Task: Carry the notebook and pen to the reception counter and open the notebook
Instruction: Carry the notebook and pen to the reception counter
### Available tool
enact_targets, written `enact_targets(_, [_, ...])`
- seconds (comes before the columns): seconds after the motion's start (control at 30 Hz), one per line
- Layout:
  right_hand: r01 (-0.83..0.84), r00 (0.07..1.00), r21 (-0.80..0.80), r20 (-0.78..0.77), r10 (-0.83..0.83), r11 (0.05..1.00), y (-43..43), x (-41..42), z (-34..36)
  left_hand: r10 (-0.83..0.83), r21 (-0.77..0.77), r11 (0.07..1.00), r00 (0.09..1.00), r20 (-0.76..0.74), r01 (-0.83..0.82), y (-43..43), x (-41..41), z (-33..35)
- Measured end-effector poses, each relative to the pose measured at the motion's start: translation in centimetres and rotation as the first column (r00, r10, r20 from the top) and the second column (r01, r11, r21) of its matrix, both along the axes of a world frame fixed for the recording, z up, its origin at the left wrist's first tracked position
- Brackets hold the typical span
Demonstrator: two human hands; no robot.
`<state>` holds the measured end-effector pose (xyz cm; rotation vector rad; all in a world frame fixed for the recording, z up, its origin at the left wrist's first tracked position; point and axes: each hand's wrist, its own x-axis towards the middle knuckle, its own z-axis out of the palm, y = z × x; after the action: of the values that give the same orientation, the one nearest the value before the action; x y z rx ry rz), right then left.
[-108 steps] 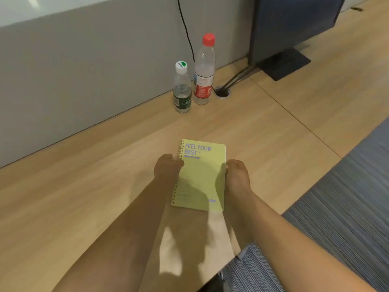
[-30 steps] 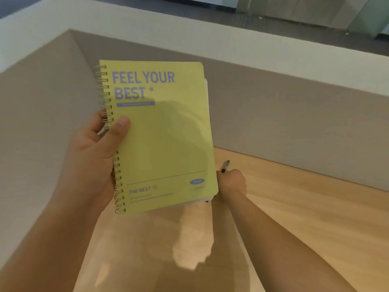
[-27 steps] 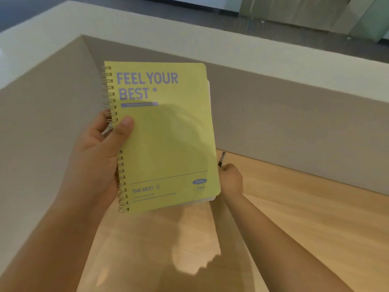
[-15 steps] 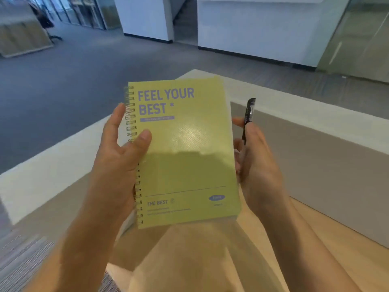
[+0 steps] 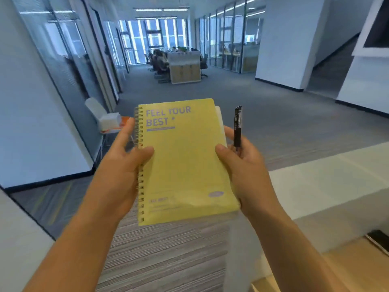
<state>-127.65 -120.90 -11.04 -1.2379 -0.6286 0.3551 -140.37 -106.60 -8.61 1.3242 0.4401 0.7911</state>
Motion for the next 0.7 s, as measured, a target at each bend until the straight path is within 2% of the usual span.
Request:
enact_targets(0.13, [-0.038,0.999,-0.016,0.016,0.038,0.999,11.0,-2.7,1.4,0.092,0.033,0.995,0.995,0.035,-0.094,9.7,-3.0,0.5])
enact_targets(0.33, [-0.012,0.998,-0.055,0.054,0.015,0.998,22.3,-1.8,3.1,0.085,0.009,0.996,0.996,0.038,-0.085,21.1,-1.7,1.3])
enact_targets(0.53, [0.042,0.997,-0.046,0.067,-0.039,0.998,31.2,6.0,2.2,0.074,0.056,0.996,0.997,0.032,-0.076,29.8,6.4,1.5])
enact_targets(0.7, [0.083,0.995,-0.014,0.056,-0.083,0.996,37.8,16.9,1.4,0.067,0.106,0.992,0.998,0.006,-0.068,36.7,18.1,1.0])
